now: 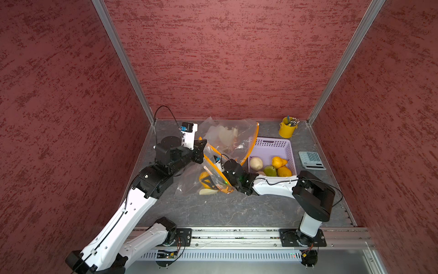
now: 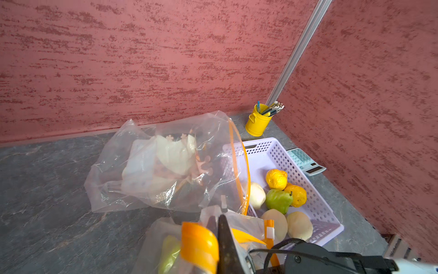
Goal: Open the zip-top bag and take out the pear
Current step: Pick up the pear from the zipper food storage bag.
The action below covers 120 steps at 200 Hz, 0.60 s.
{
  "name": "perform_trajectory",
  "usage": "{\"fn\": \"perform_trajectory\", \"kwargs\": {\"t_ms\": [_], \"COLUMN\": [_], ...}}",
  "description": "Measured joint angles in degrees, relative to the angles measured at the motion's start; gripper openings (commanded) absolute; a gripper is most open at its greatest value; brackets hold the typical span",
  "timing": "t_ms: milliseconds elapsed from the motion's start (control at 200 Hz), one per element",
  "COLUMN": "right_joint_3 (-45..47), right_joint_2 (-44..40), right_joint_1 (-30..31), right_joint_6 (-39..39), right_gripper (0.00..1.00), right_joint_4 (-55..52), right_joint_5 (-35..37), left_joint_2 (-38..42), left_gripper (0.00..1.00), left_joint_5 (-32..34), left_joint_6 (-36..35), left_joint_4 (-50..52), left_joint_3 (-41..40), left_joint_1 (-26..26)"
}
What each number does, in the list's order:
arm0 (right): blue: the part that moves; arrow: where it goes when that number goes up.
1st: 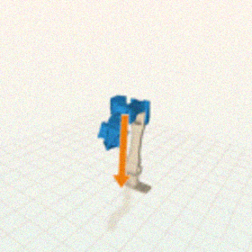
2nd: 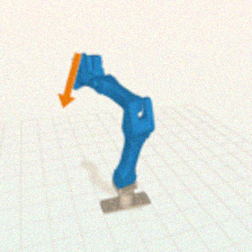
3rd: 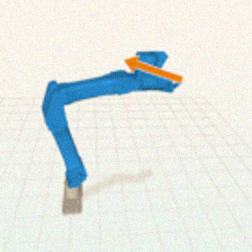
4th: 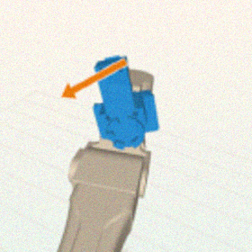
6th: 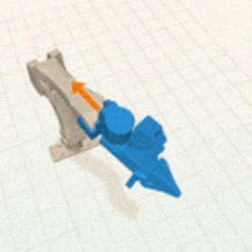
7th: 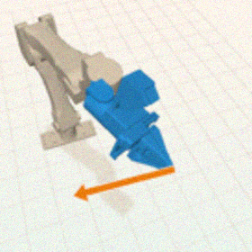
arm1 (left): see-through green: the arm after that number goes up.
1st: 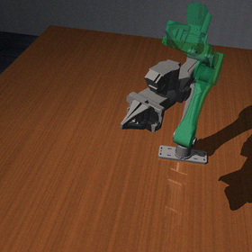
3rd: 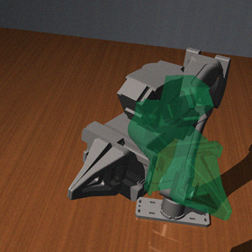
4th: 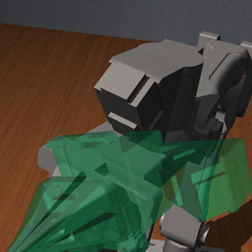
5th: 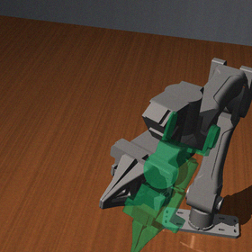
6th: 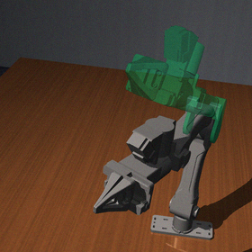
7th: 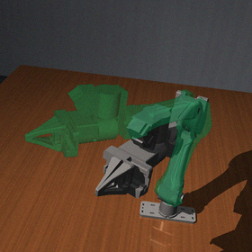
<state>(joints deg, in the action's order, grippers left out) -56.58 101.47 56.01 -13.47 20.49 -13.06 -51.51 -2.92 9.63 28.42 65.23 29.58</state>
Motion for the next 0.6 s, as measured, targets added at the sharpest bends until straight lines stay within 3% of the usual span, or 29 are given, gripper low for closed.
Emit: {"fn": "perform_trajectory", "kwargs": {"t_ms": [336, 601], "right_joint_3": [-0.87, -0.35], "right_joint_2": [-6.51, -10.78], "right_joint_1": [0.0, -0.61], "right_joint_6": [17.11, 20.76], "right_gripper": [0.35, 0.28], "right_joint_4": [-8.68, -11.87], "right_joint_5": [3.61, 6.86], "left_joint_2": [0.7, -4.81], "left_gripper": [0.0, 0.0], "left_joint_5": [4.37, 4.44], "left_joint_6": [-2.67, -4.55], "left_joint_4": [1.79, 1.53], "left_joint_3": [0.57, 3.13], "left_joint_1": [-1.44, -2.62]}}
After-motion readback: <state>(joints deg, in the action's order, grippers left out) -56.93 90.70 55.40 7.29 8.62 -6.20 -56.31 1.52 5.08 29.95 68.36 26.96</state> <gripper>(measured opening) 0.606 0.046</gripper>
